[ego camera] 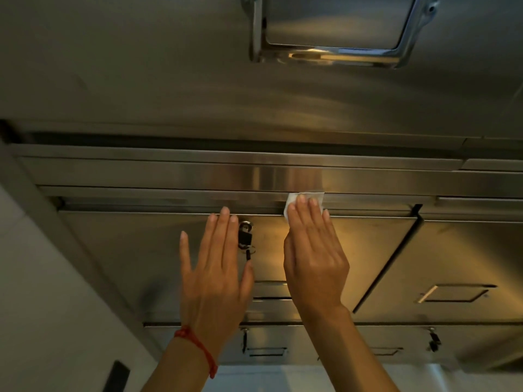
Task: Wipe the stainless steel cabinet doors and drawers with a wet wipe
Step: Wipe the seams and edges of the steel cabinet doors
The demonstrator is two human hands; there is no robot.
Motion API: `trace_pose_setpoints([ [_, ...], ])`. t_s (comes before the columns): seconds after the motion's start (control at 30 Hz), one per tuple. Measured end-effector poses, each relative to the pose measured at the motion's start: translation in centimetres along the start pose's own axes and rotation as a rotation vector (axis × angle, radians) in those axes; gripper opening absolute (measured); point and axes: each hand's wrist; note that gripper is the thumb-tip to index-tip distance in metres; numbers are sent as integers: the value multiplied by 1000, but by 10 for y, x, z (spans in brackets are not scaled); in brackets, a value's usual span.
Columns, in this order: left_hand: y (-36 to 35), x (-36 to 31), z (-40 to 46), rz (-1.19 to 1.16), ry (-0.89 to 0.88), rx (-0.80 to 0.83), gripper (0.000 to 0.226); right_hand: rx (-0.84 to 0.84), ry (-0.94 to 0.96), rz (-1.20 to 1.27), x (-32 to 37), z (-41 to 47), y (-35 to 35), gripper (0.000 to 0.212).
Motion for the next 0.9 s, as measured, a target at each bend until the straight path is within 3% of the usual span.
trace_pose_setpoints([
  [0.37, -1, 21, 4, -8, 0, 55, 60, 43, 86, -23, 11, 1, -5, 32],
  [0.53, -1, 21, 5, -14, -1, 44, 59, 5, -11, 8, 23, 1, -9, 31],
  [0.73, 2, 25, 5, -24, -21, 81, 60, 41, 81, 22, 35, 5, -14, 30],
  [0.9, 3, 25, 6, -48, -14, 101, 59, 2, 8, 11, 35, 4, -14, 30],
])
Point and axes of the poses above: each hand's wrist, its own z-axis towards the middle knuckle, its own y-axis out of the back of the hand, x = y × z, and after that the axes turned 2 degrees about -z, right-handed
